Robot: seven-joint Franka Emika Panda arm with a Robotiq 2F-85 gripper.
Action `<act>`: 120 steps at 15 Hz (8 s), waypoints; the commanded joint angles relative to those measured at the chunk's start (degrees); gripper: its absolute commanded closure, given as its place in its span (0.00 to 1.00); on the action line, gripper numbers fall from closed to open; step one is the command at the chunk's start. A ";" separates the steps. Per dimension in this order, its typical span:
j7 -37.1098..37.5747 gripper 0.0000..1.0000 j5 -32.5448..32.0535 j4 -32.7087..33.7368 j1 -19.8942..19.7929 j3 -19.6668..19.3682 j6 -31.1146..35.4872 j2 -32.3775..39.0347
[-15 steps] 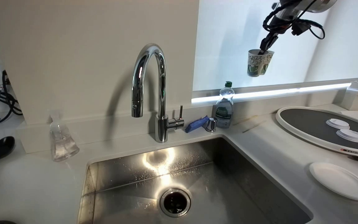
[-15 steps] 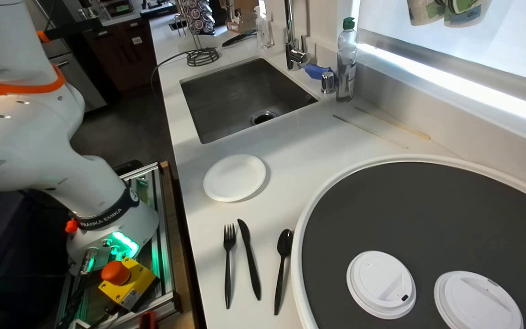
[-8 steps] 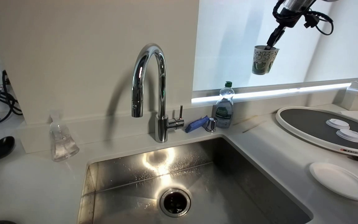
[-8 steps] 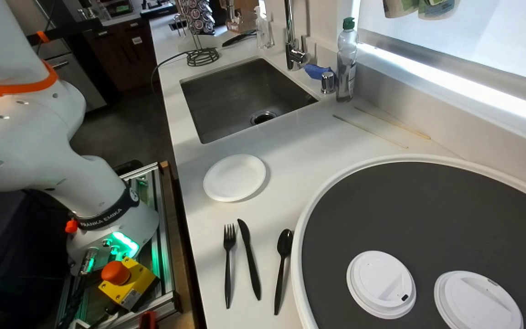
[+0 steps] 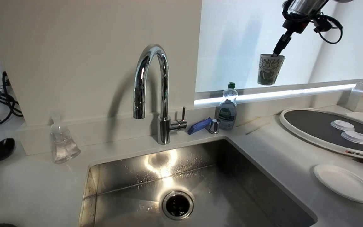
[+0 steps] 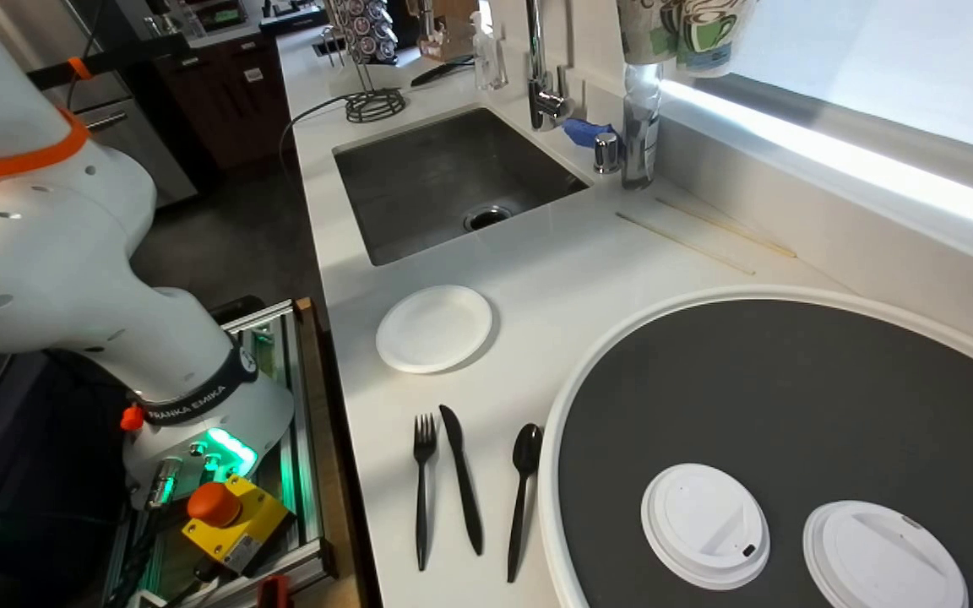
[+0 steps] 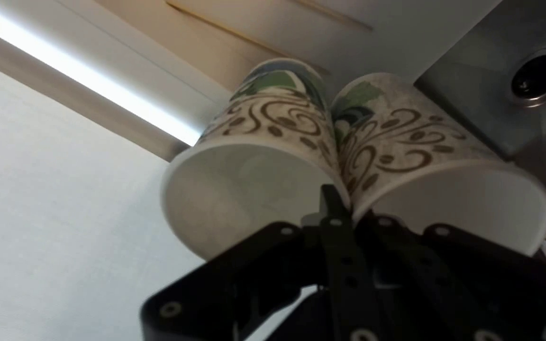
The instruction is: Remove the two paper cups from the window sill and put them inside the sink
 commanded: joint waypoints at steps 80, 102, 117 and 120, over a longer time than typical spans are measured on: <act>10.85 0.99 6.94 -32.37 21.67 8.12 19.00 -8.37; 32.00 0.99 -9.00 -37.44 22.33 10.70 39.75 -0.20; 41.99 0.99 -15.09 -36.93 23.41 9.95 50.01 11.43; 44.72 0.99 -19.28 -35.73 24.67 8.11 50.78 14.14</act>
